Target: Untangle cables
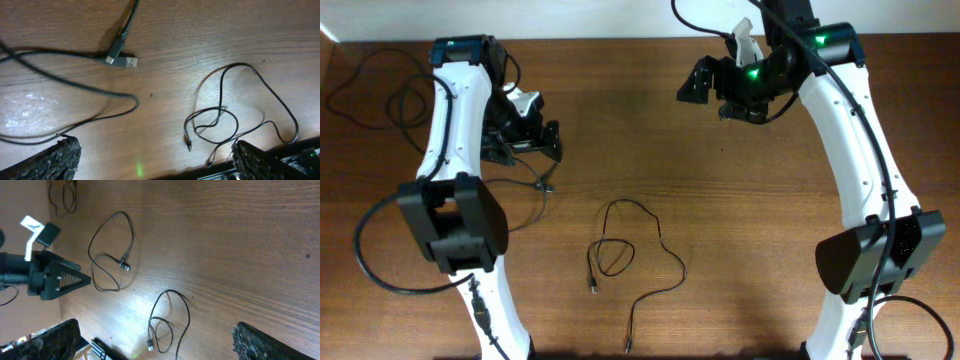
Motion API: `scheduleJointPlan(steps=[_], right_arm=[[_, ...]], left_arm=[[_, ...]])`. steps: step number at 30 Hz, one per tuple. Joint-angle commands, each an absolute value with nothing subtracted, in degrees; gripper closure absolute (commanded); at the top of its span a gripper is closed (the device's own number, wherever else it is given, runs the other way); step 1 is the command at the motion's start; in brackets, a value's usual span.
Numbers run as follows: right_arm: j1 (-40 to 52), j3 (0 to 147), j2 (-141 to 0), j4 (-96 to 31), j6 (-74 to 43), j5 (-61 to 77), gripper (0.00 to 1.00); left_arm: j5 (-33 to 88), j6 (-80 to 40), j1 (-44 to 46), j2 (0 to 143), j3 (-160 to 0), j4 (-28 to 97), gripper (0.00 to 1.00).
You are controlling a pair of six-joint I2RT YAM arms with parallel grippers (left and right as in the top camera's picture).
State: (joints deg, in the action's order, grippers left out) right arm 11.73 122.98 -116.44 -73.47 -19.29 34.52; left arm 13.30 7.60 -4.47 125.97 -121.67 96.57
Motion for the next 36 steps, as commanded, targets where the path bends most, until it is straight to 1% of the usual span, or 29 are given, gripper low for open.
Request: scheduleJointPlan(steps=[1,3,5,7,9,11,13,15,16,17,18,19,20,24,27,30,35,36], right_arm=[[11.62,122.89,-116.75,-73.52,-18.41,33.56,0.02],[11.62,122.89,-116.75,-73.54,-18.41,33.56,0.02],[11.62,122.89,-116.75,-73.54,-18.41,33.58,0.02],[11.62,122.89,-116.75,-73.52,-18.41,33.56,0.02],[11.62,122.89,-116.75,-73.49,-18.41,33.56,0.02],[11.62,122.89,-116.75,-73.52,-18.39,33.56,0.02],[11.62,122.89,-116.75,-73.63,-18.41,33.58,0.02],[11.62,122.89,-116.75,-73.91,-18.41,33.58,0.02],[11.62,122.89,-116.75,-74.08,-18.39,33.58,0.02],[11.62,122.89,-116.75,-74.15,-18.39,33.58,0.02],[11.62,122.89,-116.75,-74.15,-18.39,33.58,0.02],[11.62,122.89,-116.75,-74.11,-18.41,33.58,0.02],[11.62,122.89,-116.75,-73.93,-18.41,33.61,0.02],[11.62,122.89,-116.75,-73.23,-18.48,33.87,0.02],[11.62,122.89,-116.75,-73.14,-18.41,33.8,0.02],[11.62,122.89,-116.75,-73.65,-18.37,33.78,0.02],[11.62,122.89,-116.75,-73.76,-18.17,33.74,0.02],[11.62,122.89,-116.75,-73.71,-18.17,33.74,0.02]], left_arm=[[13.78,5.3,-4.54,114.3,-118.02,96.75,0.01],[11.92,3.36,-4.54,109.16,-112.14,96.27,0.01],[10.24,1.15,-4.47,102.45,-101.54,91.31,0.01],[9.91,0.1,-4.49,96.82,-90.35,83.44,0.01],[7.05,-6.02,-4.49,92.62,-78.46,72.36,0.01],[4.67,-9.47,-4.49,91.98,-72.53,65.08,0.01],[3.22,-10.02,-4.49,92.6,-68.03,57.49,0.01],[2.48,-10.04,-4.49,93.21,-65.41,52.12,0.0],[2.48,-10.02,-4.47,93.32,-64.86,50.54,0.01],[2.48,-10.02,-4.47,93.41,-64.53,49.39,0.04],[2.57,-10.02,-4.36,93.43,-64.51,48.36,0.11],[2.74,-10.02,-3.9,93.43,-64.51,47.75,0.2],[2.74,-10.0,-3.18,93.43,-64.47,47.79,0.23],[2.17,-10.04,0.93,94.17,-63.26,47.51,0.24],[-1.43,-11.09,3.97,96.4,-62.22,45.82,0.21],[-4.14,-11.9,4.99,99.18,-62.06,44.31,0.2],[-6.15,-12.82,4.71,101.32,-62.06,43.07,0.26],[-7.9,-12.82,4.67,101.3,-62.06,42.87,0.28]])
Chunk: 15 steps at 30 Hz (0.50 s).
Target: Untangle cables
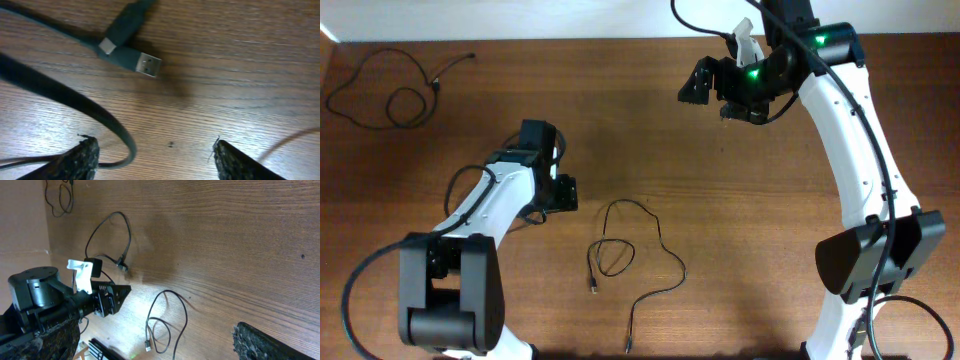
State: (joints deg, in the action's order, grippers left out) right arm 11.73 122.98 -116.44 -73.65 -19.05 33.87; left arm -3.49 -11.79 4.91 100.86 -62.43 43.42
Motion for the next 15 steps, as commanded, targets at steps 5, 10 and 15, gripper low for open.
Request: scheduleJointPlan(steps=[5,10,15], right_arm=[[11.62,122.89,-116.75,-73.58,-18.17,33.74,0.02],[11.62,122.89,-116.75,-73.6,-18.17,33.74,0.02],[11.62,122.89,-116.75,-73.71,-18.2,33.76,0.02]], left_arm=[[-10.96,-12.82,4.56,101.32,-61.93,42.46,0.56],[-10.76,-12.82,4.56,101.43,-61.73,42.89,0.67],[-10.79,-12.82,4.62,101.47,-59.16,42.04,0.6]])
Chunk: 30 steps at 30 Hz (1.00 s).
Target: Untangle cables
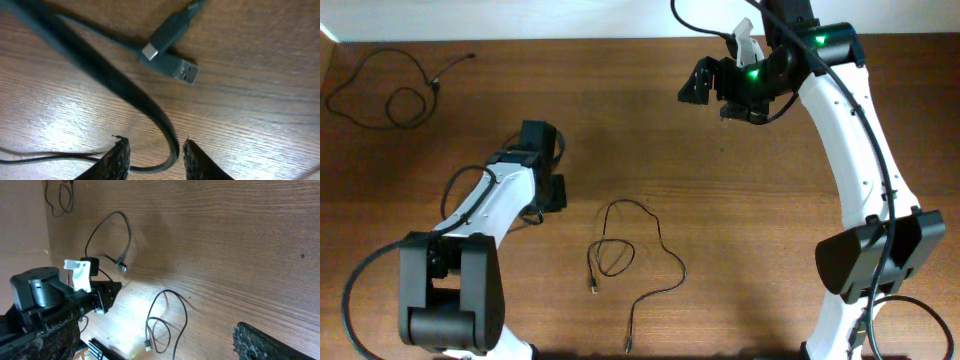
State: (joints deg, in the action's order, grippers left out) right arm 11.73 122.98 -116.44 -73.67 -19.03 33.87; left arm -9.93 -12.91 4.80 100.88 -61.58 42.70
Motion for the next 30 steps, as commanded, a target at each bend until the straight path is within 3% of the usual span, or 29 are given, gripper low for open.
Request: scheduleJointPlan(steps=[1,5,8,9,10,17,25,30], right_arm=[[11.62,122.89,-116.75,-73.69,-18.2,33.74,0.02],[11.62,122.89,-116.75,-73.73,-18.17,33.74,0.02],[11.62,122.89,-116.75,-73.78,-18.17,33.74,0.02],[11.62,122.89,-116.75,-73.73,-18.17,33.76,0.02],[11.62,122.89,-116.75,-73.73,-18.17,33.74,0.02],[11.62,122.89,-116.75,-73.76,-18.2,33.76,0.02],[11.62,122.89,-116.75,-73.78,-18.2,33.76,0.02],[11.62,122.89,-116.75,-73.93,-18.2,33.76,0.02]], left_arm=[[-10.79,-12.82,4.62,101.47,-58.7,41.43,0.59],[-10.96,-12.82,4.56,101.47,-58.59,39.83,0.71],[-10.98,-12.82,4.56,101.47,-58.59,39.62,0.88],[-11.0,-12.8,4.56,101.45,-58.65,39.64,0.98],[-11.03,-12.8,4.56,101.45,-58.92,39.68,1.0],[-10.98,-12.78,4.56,98.08,-68.18,46.06,1.0],[-10.79,-4.23,4.56,87.29,-99.39,61.17,1.0],[-10.81,-4.16,4.19,83.55,-109.65,59.31,1.0]])
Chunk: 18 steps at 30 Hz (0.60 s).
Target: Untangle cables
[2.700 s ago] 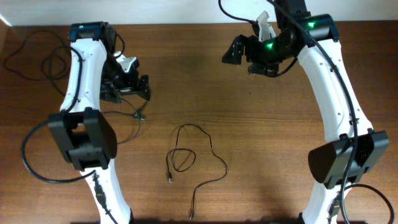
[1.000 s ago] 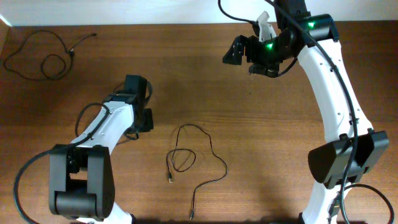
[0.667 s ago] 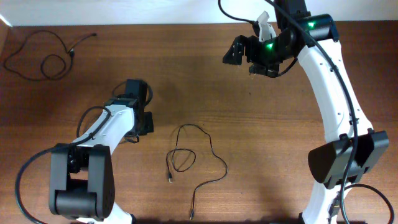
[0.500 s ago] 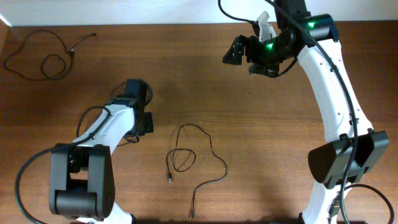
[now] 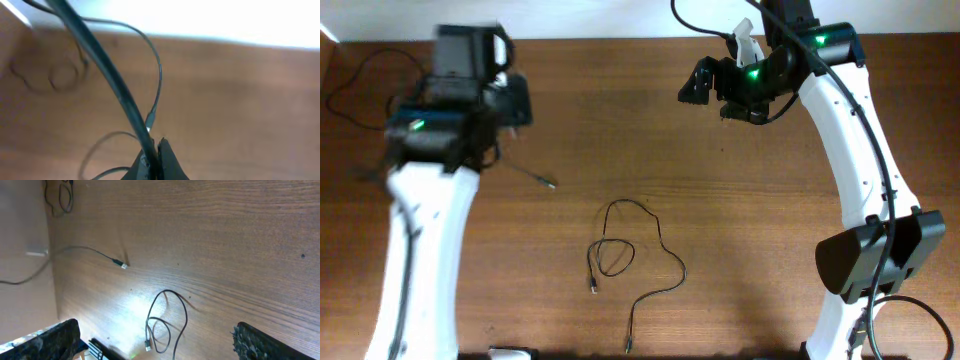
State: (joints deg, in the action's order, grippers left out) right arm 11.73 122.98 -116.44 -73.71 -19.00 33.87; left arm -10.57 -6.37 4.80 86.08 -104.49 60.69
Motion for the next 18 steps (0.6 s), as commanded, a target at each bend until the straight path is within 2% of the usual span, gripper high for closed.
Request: scheduleJointPlan(steps=[1,4,13,18], right_arm=[[11.62,122.89,-116.75,-73.95,-18.2,33.76,0.02],[11.62,122.89,-116.75,-73.87,-18.2,33.76,0.02],[11.62,122.89,-116.75,-73.76,-18.2,33.76,0.02],[11.62,122.89,-116.75,-74.02,-18.2,33.76,0.02]], left_arm=[[-10.74,-4.21,3.81,82.91,-111.18,57.87,1.0],[-6.52,-4.23,3.25,81.47,-113.56,54.3,1.0],[20.97,-4.19,3.22,81.38,-113.78,44.97,1.0],[23.38,0.32,3.2,83.9,-113.78,47.79,1.0]])
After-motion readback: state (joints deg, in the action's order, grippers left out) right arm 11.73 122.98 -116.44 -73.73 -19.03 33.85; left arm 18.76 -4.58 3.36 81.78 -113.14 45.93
